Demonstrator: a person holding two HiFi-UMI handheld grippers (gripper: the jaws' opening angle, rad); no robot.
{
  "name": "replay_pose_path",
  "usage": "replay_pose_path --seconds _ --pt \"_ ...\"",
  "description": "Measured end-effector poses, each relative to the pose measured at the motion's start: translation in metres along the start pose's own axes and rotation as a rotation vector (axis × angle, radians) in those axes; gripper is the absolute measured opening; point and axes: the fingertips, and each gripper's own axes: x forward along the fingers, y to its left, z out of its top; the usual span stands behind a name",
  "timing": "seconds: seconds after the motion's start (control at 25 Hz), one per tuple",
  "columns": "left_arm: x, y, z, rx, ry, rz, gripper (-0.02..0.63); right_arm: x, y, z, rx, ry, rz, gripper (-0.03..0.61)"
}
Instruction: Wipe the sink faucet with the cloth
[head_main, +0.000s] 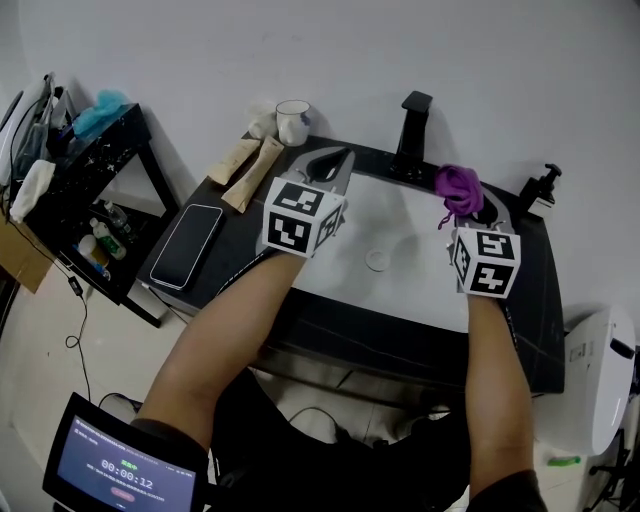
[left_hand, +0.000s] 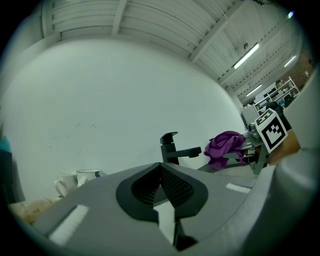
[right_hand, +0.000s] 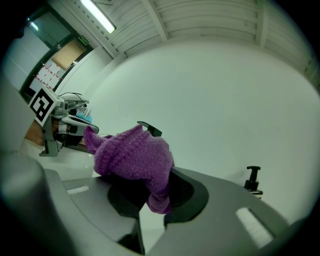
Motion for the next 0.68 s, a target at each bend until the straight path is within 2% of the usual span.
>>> replay_pose_path --seconds 0.68 --pt "0.006 -0.001 0.002 -0.007 -0.004 -0.004 0.017 -0.001 -0.010 0.002 -0.013 0.008 -0.027 0.063"
